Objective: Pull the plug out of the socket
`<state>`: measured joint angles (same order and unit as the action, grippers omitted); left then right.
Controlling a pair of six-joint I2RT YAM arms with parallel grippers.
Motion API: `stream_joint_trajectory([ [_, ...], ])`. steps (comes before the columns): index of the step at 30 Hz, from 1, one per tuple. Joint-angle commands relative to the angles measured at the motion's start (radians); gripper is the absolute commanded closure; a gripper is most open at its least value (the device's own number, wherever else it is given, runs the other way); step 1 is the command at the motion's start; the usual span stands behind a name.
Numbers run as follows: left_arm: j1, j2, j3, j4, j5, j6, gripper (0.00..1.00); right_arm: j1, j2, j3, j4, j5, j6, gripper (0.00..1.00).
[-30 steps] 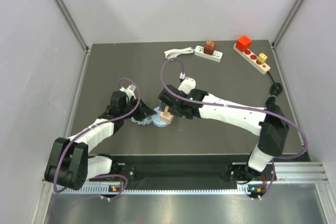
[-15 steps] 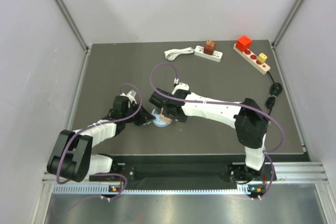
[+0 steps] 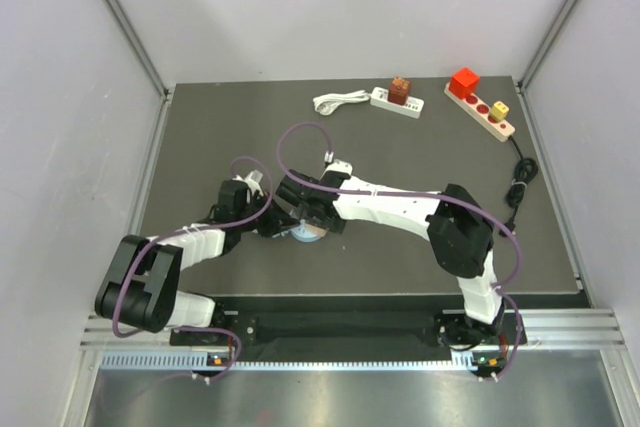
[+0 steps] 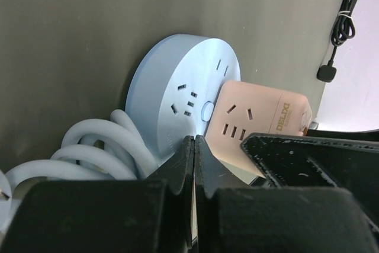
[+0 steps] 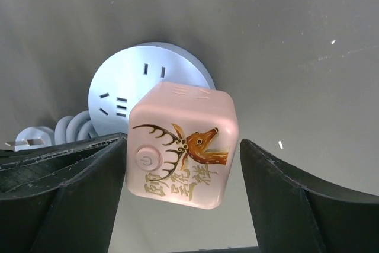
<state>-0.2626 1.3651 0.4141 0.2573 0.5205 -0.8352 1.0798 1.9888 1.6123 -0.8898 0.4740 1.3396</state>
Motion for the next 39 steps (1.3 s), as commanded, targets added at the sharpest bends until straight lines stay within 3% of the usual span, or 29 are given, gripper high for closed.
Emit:
stream_joint_trajectory([
  [1,0.000,0.054,-0.017,-0.075,-0.079,0.007,1.00,0.011,0.013,0.052,-0.028,0.018,0.027,0.25],
  [10,0.000,0.065,-0.064,-0.069,-0.122,-0.007,1.00,0.009,0.041,0.115,-0.093,0.022,0.049,0.40],
  [16,0.002,0.069,-0.107,-0.046,-0.135,-0.008,1.00,0.003,0.062,0.132,-0.101,0.002,0.015,0.70],
  [20,0.000,0.089,-0.112,-0.062,-0.140,-0.001,1.00,0.002,0.081,0.179,-0.093,-0.005,-0.085,1.00],
  [27,0.000,0.121,-0.118,-0.064,-0.160,0.008,1.00,-0.011,0.061,0.179,-0.040,-0.063,-0.206,1.00],
  [32,0.002,0.178,-0.127,-0.026,-0.136,0.018,1.00,-0.012,0.035,0.147,0.094,-0.139,-0.315,1.00],
  [39,0.000,0.203,-0.126,-0.016,-0.134,0.015,1.00,-0.020,-0.024,0.106,0.129,-0.146,-0.333,1.00],
])
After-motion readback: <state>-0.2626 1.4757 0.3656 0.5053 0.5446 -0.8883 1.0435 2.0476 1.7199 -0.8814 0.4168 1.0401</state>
